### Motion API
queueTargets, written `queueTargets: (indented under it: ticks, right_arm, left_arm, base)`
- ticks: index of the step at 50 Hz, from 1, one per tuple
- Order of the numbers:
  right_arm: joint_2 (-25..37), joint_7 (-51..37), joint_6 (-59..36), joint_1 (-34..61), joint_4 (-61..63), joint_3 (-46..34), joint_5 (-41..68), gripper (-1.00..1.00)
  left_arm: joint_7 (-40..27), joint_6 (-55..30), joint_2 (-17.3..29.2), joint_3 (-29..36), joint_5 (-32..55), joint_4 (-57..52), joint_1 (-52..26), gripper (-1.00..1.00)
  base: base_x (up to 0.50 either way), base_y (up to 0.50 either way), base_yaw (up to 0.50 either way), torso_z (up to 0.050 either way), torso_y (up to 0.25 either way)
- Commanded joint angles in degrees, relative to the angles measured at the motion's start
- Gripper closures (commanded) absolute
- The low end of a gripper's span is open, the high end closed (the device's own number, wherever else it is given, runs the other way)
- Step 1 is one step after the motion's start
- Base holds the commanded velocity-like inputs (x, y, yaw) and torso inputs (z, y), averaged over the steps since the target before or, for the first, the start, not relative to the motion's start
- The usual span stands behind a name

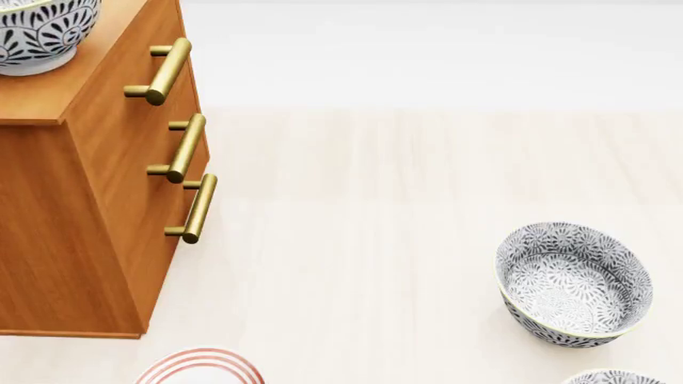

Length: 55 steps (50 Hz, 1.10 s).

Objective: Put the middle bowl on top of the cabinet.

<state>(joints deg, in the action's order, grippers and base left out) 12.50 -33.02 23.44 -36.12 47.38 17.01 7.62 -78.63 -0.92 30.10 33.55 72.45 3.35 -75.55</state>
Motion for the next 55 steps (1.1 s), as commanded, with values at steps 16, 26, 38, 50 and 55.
queueTargets:
  ticks: [16,26,38,50,55]
  right_arm:
    - [0.37,-0.58,0.33,-1.17,0.77,-0.12,-0.31,-1.0]
    - [0.64,-0.57,0.86,-1.56,0.67,0.08,-0.11,-1.0]
    - [0.84,-0.56,1.29,-1.94,0.55,0.3,0.03,-1.0]
    - [1.01,-0.42,2.08,-2.38,0.21,0.73,0.3,-1.0]
    - [1.13,-0.39,1.98,-2.34,0.32,0.8,0.33,-1.0]
  left_arm:
    - [7.63,0.43,7.86,10.46,-16.61,-21.15,8.66,-1.0]
    - [11.24,3.47,8.21,13.16,-23.49,-22.24,11.78,-1.0]
    - [12.68,8.44,8.43,15.59,-32.57,-22.26,17.18,-1.0]
    - [12.06,16.59,8.78,18.4,-43.08,-20.59,26.61,-1.0]
    - [11.62,19.73,8.76,19.33,-47.62,-19.34,29.79,-1.0]
  base:
    - [0.0,0.0,0.0,0.0,0.0]
    - [0.0,0.0,0.0,0.0,0.0]
    - [0.0,0.0,0.0,0.0,0.0]
    - [0.0,0.0,0.0,0.0,0.0]
    - [0.0,0.0,0.0,0.0,0.0]
